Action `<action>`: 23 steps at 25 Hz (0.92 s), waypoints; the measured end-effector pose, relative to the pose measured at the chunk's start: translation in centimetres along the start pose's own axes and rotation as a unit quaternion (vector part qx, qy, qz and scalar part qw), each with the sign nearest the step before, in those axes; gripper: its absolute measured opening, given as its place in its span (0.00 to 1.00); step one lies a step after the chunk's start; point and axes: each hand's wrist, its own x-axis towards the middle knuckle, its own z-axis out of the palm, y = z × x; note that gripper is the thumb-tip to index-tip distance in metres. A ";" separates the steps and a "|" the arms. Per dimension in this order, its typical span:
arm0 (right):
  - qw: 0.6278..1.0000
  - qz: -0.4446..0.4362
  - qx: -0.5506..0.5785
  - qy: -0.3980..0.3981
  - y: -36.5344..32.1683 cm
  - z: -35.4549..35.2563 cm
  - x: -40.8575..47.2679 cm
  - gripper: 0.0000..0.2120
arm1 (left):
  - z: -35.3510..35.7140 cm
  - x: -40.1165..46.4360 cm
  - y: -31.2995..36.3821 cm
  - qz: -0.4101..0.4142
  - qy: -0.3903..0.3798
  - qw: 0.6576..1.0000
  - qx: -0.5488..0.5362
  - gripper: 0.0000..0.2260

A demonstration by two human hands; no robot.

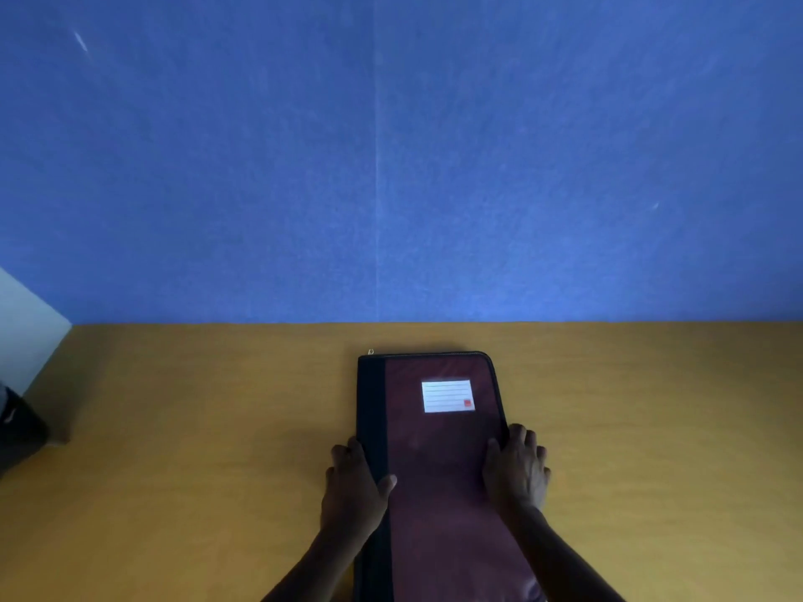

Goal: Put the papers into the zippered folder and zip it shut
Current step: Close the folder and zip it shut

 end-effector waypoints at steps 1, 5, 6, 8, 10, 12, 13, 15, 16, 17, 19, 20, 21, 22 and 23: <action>1.000 0.002 0.004 -0.003 0.6 0.0 -0.8 0.16 | 0.1 -0.4 -0.2 -0.008 -0.007 1.000 -0.003 0.39; 0.998 0.040 0.037 -0.017 2.4 0.0 -3.5 0.17 | 0.2 -1.9 -1.2 -0.027 -0.029 0.999 -0.018 0.38; 0.997 0.049 0.049 -0.021 2.7 -0.1 -3.9 0.17 | 0.2 -2.2 -1.3 -0.028 -0.031 0.999 -0.018 0.38; 0.995 0.050 0.075 -0.034 3.3 -0.4 -4.1 0.18 | 0.3 -2.5 -1.5 -0.024 -0.033 0.999 -0.026 0.38; 0.993 0.042 0.097 -0.051 3.7 -0.9 -3.5 0.19 | 0.2 -2.6 -1.7 -0.012 -0.035 0.999 -0.038 0.38; 0.992 0.020 0.104 -0.066 3.9 -1.5 -2.8 0.15 | 0.2 -2.5 -1.7 0.000 -0.039 0.998 -0.039 0.38; 0.991 0.007 0.111 -0.068 3.9 -1.8 -2.7 0.12 | 0.1 -2.5 -1.8 0.005 -0.040 0.999 -0.035 0.37; 0.989 -0.006 0.130 -0.067 4.1 -2.2 -2.6 0.07 | 0.1 -2.5 -2.1 0.016 -0.038 0.999 -0.028 0.37; 0.988 -0.009 0.136 -0.069 4.0 -2.2 -2.7 0.07 | 0.0 -2.5 -2.3 0.018 -0.038 0.999 -0.025 0.37; 0.987 -0.009 0.142 -0.074 3.8 -2.2 -2.8 0.07 | -0.1 -2.4 -2.6 0.018 -0.037 0.999 -0.023 0.37; 0.984 -0.014 0.153 -0.087 3.0 -1.9 -3.1 0.07 | -0.8 -2.1 -3.7 0.014 -0.032 0.999 -0.026 0.37; 0.983 -0.021 0.158 -0.091 2.3 -1.6 -3.2 0.09 | -1.4 -1.9 -4.4 0.012 -0.030 0.999 -0.028 0.37; 0.982 -0.029 0.164 -0.092 1.6 -1.3 -3.4 0.10 | -2.0 -1.6 -5.0 0.009 -0.028 0.999 -0.029 0.37; 0.980 -0.038 0.169 -0.095 0.7 -0.9 -3.5 0.09 | -2.7 -1.3 -5.7 0.006 -0.027 0.999 -0.027 0.37; 0.979 -0.047 0.172 -0.100 -0.3 -0.6 -3.6 0.09 | -3.5 -0.9 -6.5 0.004 -0.025 0.999 -0.024 0.37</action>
